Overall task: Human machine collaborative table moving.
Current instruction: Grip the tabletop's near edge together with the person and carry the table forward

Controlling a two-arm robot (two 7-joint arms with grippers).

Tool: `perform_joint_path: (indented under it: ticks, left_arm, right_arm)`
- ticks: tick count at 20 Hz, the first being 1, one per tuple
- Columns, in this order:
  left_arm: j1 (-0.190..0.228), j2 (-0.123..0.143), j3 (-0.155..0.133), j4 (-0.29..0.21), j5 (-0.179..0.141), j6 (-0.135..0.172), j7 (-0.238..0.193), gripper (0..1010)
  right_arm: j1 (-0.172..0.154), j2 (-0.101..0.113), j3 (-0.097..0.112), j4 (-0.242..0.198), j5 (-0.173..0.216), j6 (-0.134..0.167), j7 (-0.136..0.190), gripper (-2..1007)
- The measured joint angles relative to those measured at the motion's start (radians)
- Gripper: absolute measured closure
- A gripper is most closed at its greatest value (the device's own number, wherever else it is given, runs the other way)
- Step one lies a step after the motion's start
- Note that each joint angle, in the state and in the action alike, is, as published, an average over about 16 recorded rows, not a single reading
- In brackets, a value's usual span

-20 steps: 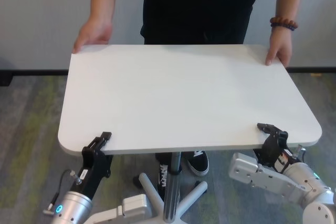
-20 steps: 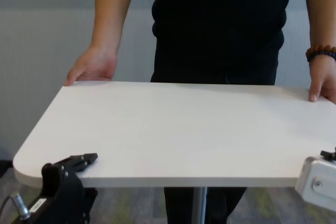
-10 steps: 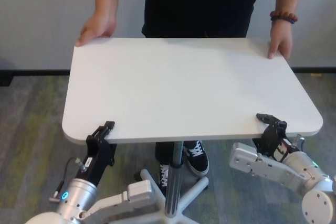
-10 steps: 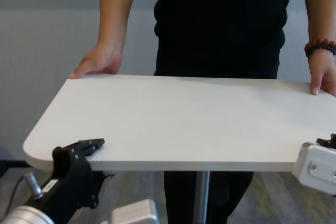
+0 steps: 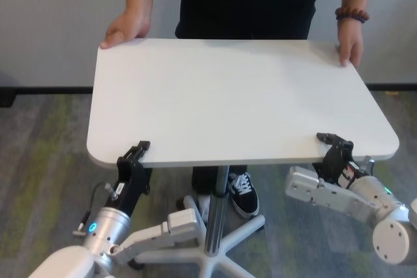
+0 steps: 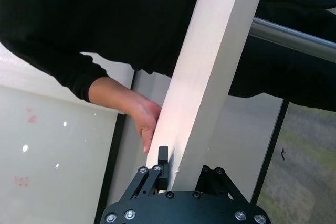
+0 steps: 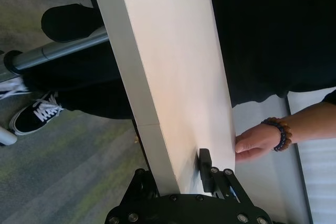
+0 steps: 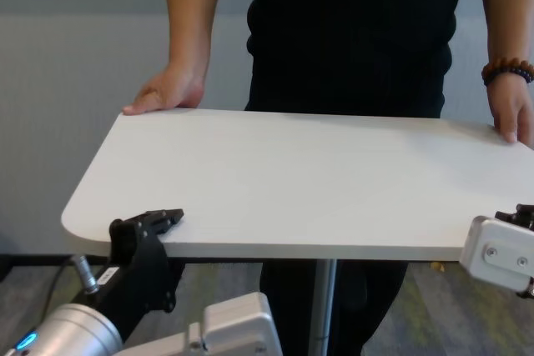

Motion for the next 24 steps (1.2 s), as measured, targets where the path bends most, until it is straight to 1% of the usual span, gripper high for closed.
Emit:
perform_joint_path:
  ticks: [7,14,19,24]
  left_arm:
    - [-0.06,-0.03,0.017,0.079,-0.001,-0.001,0.01,753]
    - [-0.11,-0.056,0.032,0.153,-0.003,-0.001,0.02,753]
    - [-0.133,-0.069,0.039,0.191,-0.004,-0.001,0.023,754]
    - [-0.144,-0.075,0.043,0.209,-0.005,-0.001,0.024,754]
  right_arm:
    - [0.06,-0.026,0.0,0.093,-0.017,-0.049,0.003,643]
    - [0.113,-0.046,0.0,0.17,-0.04,-0.091,0.004,643]
    - [0.147,-0.057,-0.001,0.218,-0.058,-0.116,0.004,644]
    - [0.179,-0.07,-0.002,0.266,-0.072,-0.141,-0.001,644]
